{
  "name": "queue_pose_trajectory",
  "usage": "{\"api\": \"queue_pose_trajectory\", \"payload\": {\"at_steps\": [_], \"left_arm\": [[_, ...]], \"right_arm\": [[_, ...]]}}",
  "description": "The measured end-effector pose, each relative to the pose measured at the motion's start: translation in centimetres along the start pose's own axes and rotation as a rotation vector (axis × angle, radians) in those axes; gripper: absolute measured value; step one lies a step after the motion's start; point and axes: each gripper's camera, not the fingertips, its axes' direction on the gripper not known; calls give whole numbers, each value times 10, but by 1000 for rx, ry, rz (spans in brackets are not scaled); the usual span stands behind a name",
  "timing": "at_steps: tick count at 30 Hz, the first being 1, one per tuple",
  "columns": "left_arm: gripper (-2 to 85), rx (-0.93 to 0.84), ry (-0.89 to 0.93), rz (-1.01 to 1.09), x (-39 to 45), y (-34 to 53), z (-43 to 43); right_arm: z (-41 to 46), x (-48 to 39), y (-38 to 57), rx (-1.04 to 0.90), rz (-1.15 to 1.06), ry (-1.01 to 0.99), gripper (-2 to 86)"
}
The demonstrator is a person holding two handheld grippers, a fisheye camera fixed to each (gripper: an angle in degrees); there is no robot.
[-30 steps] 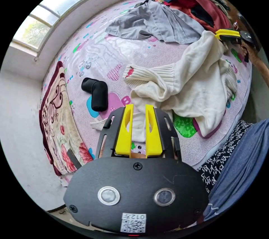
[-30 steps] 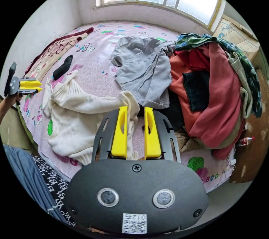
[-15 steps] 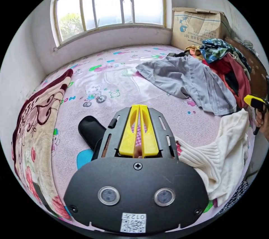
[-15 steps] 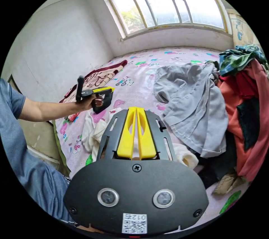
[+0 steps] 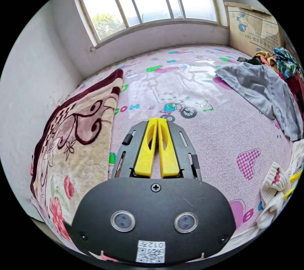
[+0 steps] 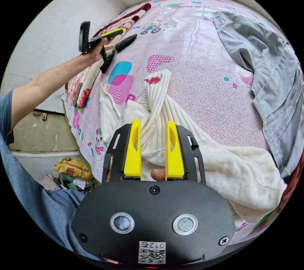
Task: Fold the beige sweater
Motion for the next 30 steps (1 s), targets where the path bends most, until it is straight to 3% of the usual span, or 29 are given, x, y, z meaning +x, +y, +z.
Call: {"api": "queue_pose_trajectory", "payload": {"at_steps": [3,8,16,25,30], "left_arm": [[-2,-1,41,6,-2,5,-32],[-2,-78,281,79,35,32,-79],[-2,-118,611,192,172,100,-163],[-2,-174,976,582,344,145,-261],[-3,-109,973,722,386,147,-325]], "right_arm": [[-26,4,2,54,11,-12,41],[-120,3,44,194,-52,-62,28],[-315,21,185,533,10,-106,22],[-481,49,317,820,-1,-208,21],[-547,62,390,908,-3,-171,20]]}}
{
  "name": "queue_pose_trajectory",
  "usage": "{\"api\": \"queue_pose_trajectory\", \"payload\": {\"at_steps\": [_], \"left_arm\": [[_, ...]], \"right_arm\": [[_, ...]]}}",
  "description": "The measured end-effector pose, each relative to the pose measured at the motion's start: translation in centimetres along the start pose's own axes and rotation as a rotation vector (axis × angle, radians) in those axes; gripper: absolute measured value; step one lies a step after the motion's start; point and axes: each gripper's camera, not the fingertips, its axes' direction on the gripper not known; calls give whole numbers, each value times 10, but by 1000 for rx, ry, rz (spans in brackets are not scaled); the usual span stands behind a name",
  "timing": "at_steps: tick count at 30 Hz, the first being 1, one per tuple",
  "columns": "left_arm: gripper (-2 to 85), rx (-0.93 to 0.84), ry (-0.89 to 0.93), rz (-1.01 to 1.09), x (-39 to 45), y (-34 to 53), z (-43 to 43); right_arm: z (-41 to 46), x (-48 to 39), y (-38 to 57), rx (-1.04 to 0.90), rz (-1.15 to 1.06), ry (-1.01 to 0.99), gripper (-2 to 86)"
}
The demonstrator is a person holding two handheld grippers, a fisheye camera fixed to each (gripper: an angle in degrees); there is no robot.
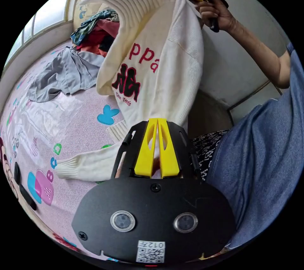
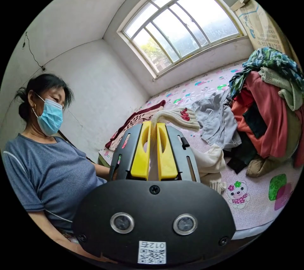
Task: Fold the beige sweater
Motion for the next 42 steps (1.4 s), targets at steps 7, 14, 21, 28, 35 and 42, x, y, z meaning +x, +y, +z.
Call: {"api": "queue_pose_trajectory", "payload": {"at_steps": [7,14,21,28,35,42], "left_arm": [[-2,114,-224,280,0,-87,-15],[6,56,-282,720,36,-169,37],[76,1,-83,756,39,-226,61],[83,-30,48,749,34,-274,83],[33,-78,88,796,34,-309,95],[0,-60,40,678,-2,-337,19]], "right_arm": [[-100,11,-2,48,17,29,19],[-161,32,-10,72,53,31,19],[-209,53,-30,77,73,58,19],[-230,68,-53,72,81,62,18],[-242,78,-80,76,78,62,17],[-257,76,-129,82,-26,55,16]]}}
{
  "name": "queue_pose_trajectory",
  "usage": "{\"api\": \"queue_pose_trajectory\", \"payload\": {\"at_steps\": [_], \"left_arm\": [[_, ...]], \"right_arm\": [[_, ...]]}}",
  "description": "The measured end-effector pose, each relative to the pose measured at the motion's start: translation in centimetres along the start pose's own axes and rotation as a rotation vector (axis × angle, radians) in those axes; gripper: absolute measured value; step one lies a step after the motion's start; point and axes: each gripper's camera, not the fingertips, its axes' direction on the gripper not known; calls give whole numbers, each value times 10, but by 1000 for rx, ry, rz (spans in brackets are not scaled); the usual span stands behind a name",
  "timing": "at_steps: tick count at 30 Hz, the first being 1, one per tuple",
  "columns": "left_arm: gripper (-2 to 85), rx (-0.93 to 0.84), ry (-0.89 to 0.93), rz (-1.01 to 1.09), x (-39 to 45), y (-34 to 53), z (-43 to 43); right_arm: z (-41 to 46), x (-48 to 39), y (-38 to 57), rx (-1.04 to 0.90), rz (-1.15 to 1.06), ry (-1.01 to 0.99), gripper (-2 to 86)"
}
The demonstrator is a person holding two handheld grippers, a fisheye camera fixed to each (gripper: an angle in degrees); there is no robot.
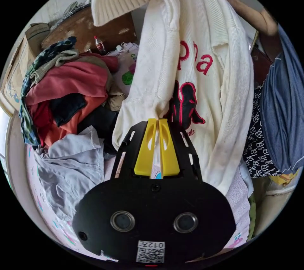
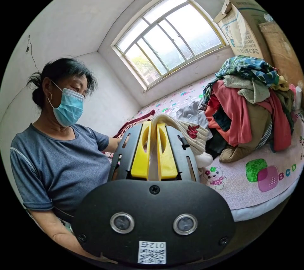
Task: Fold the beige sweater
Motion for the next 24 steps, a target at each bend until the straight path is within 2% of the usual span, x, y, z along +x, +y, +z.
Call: {"api": "queue_pose_trajectory", "payload": {"at_steps": [6,13,19,24], "left_arm": [[-2,93,-255,-260,-37,29,-167],[-2,129,-562,-432,9,40,-334],[-2,54,-798,-500,85,30,-430],[-2,-44,-919,-542,147,13,-458]], "right_arm": [[-1,-14,-62,47,-185,-85,16],[11,-44,-119,113,-356,-227,17],[22,-63,-130,147,-455,-312,17],[45,-71,-117,149,-487,-369,16]]}}
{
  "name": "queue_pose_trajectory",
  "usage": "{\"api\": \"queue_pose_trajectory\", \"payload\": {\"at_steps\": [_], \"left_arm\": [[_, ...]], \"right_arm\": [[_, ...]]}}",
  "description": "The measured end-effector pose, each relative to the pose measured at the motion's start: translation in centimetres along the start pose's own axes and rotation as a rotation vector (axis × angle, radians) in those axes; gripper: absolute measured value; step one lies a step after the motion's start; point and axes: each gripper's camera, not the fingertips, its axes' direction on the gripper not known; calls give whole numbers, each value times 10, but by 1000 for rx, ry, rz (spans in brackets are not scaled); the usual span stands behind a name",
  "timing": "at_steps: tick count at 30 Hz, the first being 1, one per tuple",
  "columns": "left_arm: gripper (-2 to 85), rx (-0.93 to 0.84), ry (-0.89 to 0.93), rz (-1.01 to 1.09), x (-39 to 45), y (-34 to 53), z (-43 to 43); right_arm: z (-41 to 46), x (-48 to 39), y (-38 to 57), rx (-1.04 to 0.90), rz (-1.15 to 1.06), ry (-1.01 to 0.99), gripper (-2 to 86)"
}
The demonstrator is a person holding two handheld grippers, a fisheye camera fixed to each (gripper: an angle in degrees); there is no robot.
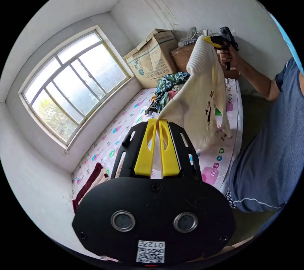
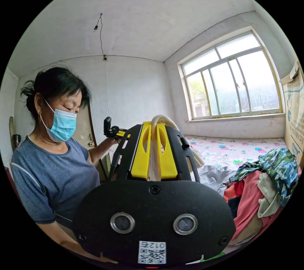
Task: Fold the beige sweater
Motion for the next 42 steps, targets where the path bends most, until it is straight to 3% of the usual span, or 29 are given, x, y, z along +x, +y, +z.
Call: {"api": "queue_pose_trajectory", "payload": {"at_steps": [6,11,16,22,27,31,35,38,42], "left_arm": [[-2,-139,-100,-97,-7,24,-24],[-1,-284,-41,-207,-61,68,34],[-1,-500,66,-361,-142,159,192],[-1,-733,54,-498,-198,278,377],[-1,-861,70,-568,-187,362,477],[-1,-905,26,-644,-171,413,499],[-1,-819,39,-730,-161,437,475],[-1,-712,181,-748,-149,450,457],[0,-751,308,-962,-167,492,464]], "right_arm": [[78,19,29,-72,26,-93,17],[198,89,77,-158,129,-149,18],[394,196,184,-366,238,-119,20],[616,275,314,-668,226,49,31],[720,297,418,-857,268,146,64],[722,271,460,-882,252,158,82],[668,213,480,-885,163,209,84],[618,143,512,-943,130,197,83],[573,54,600,-1108,172,178,93]]}}
